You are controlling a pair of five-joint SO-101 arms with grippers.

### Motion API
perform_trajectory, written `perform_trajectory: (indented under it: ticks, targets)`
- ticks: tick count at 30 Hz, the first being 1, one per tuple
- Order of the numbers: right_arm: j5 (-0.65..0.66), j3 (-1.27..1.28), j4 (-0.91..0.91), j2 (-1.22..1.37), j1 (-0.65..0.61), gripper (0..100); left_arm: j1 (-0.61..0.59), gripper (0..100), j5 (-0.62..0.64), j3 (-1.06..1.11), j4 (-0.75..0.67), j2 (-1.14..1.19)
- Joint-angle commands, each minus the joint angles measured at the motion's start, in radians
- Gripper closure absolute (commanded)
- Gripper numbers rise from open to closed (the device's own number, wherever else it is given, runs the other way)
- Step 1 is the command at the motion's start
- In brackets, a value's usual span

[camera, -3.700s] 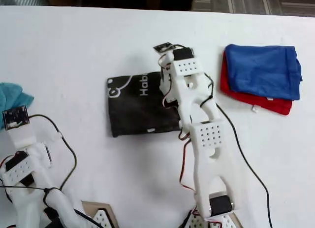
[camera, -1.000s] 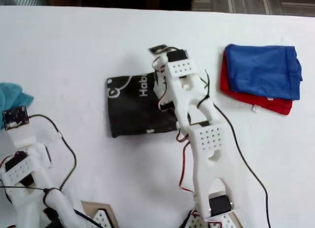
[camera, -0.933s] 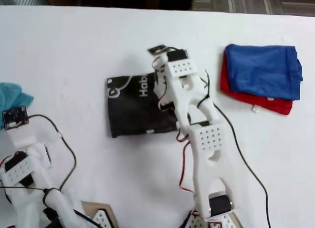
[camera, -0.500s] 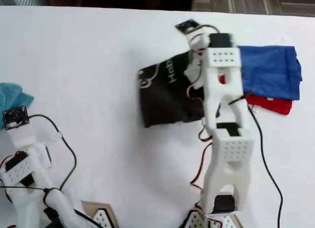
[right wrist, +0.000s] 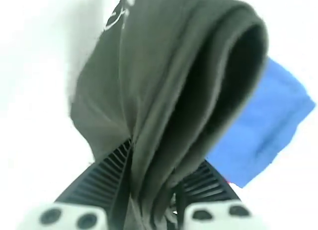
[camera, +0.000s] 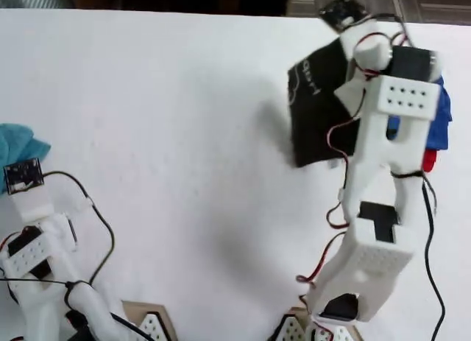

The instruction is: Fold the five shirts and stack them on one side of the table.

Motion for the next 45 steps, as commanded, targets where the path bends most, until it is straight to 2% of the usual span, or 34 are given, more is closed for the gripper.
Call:
perform_trajectory:
  ticks: [1, 10, 22, 38, 45]
  targets:
    - [0.048, -0.100, 0.016, -0.084, 0.033, 97.8, -0.005, 97, 0.006, -0.002, -0.014, -0.025]
    - [0.078, -0.120, -0.005, -0.008, 0.136, 97.8, -0.005, 97, 0.006, -0.001, -0.014, -0.025]
    - [0.077, -0.121, -0.309, 0.197, 0.249, 97.8, -0.005, 97, 0.006, -0.001, -0.014, -0.025]
    - [0.078, -0.121, -0.570, 0.335, 0.343, 97.9, -0.005, 97, 0.006, -0.001, -0.014, -0.023]
    - [0.078, -0.121, -0.691, 0.473, 0.351, 97.8, -0.005, 97, 0.006, -0.001, -0.014, -0.023]
